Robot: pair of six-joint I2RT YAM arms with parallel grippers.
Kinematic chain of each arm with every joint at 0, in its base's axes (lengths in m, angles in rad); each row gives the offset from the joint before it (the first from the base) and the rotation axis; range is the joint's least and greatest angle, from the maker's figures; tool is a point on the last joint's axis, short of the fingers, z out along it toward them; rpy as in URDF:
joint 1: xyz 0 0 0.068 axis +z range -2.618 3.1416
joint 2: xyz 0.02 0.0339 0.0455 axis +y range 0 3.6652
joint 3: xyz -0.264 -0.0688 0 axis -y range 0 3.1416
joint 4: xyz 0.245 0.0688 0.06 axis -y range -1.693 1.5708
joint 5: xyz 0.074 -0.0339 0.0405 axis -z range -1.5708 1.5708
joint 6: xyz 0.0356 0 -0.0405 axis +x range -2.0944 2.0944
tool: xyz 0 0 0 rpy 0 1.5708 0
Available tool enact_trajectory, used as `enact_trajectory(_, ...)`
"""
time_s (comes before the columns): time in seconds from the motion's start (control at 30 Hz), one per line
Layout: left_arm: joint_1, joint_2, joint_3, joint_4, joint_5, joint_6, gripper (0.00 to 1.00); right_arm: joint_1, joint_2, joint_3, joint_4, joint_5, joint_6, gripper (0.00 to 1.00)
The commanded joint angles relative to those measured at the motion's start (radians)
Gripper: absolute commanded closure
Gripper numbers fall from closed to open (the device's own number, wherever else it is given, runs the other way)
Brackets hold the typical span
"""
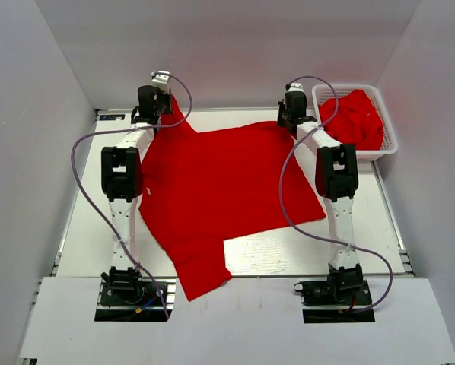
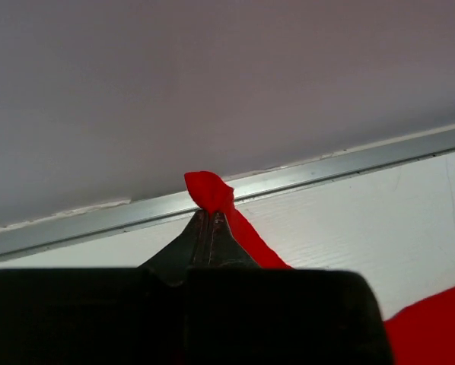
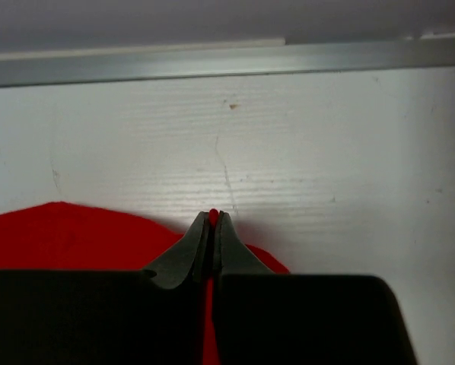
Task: Fold and stack the t-shirts
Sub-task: Flatten out the tshirt, then fold the flattened tshirt in 1/3 of the way
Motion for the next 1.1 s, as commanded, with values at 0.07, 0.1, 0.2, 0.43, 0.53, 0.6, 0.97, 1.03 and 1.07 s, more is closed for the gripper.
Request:
enact_trajectory(0.07,0.006,-0.155,-0.185,0.045,0.016,-0.049,1.00,-0.022,0.012,0.086,0.121,-0.031,-0.020,1.00)
enact_trajectory(0.1,0.006,-0.192,-0.238,0.081,0.016,-0.050,1.00,-0.020,0.011,0.086,0.132,-0.036,-0.028,1.00)
enact_trajectory(0.2,-0.004,-0.347,-0.456,0.163,-0.019,-0.097,1.00,-0.027,0.003,0.090,0.153,-0.051,-0.049,1.00)
enact_trajectory(0.43,-0.025,-0.589,-0.751,0.137,-0.045,-0.162,1.00,-0.028,-0.035,0.084,0.132,-0.099,-0.107,1.00)
enact_trajectory(0.53,-0.025,-0.677,-0.826,0.094,-0.045,-0.162,1.00,-0.030,-0.044,0.076,0.109,-0.101,-0.123,1.00)
enact_trajectory(0.6,-0.025,-0.715,-0.865,0.070,-0.022,-0.162,1.00,-0.030,-0.051,0.070,0.094,-0.102,-0.123,1.00)
enact_trajectory(0.97,-0.043,-0.904,-1.024,-0.128,0.009,-0.201,1.00,-0.037,-0.133,-0.006,0.051,-0.068,-0.118,1.00)
enact_trajectory(1.03,-0.053,-0.964,-1.078,-0.128,-0.001,-0.201,1.00,-0.036,-0.172,-0.054,0.014,-0.068,-0.115,1.00)
enact_trajectory(1.07,-0.053,-0.982,-1.096,-0.138,-0.001,-0.201,1.00,-0.034,-0.182,-0.068,0.012,-0.071,-0.115,1.00)
